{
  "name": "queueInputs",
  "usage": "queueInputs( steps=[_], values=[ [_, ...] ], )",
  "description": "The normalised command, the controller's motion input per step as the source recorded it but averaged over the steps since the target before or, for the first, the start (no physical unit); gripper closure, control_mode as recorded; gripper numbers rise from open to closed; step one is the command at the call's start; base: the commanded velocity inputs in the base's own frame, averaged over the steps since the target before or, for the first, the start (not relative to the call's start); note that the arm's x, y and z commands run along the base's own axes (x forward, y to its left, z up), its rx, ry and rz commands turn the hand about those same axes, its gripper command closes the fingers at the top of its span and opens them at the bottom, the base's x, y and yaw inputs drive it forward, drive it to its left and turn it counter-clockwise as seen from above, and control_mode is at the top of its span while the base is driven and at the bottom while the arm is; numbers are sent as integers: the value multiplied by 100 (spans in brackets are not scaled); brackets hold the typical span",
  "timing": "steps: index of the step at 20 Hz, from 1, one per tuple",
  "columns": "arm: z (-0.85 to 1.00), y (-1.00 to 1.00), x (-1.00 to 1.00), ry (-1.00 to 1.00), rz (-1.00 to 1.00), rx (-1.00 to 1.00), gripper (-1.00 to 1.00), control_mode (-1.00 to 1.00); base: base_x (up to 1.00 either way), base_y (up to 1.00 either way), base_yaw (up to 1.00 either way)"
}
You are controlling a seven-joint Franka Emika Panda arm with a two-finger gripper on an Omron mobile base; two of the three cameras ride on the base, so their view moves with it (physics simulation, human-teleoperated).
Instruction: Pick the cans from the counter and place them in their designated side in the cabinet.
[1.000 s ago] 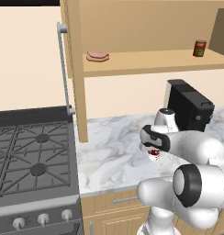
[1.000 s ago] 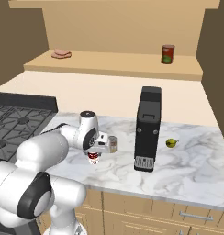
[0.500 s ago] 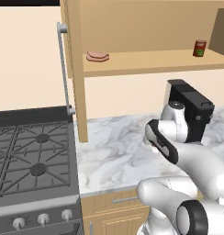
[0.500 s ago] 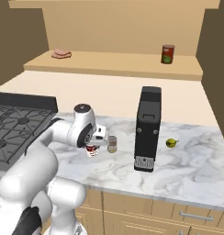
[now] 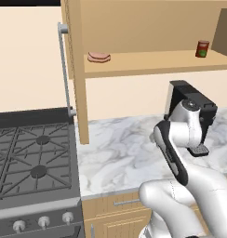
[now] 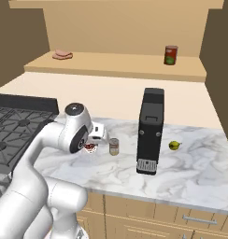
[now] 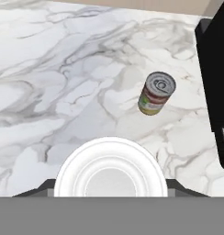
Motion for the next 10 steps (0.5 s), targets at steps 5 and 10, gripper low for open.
queueInputs(
  steps=[5, 10],
  values=[
    [56, -1, -26, -10, 0, -1, 100, -100, 0, 0, 0],
    [56, -9, -28, -2, 0, -1, 100, -100, 0, 0, 0]
  ],
)
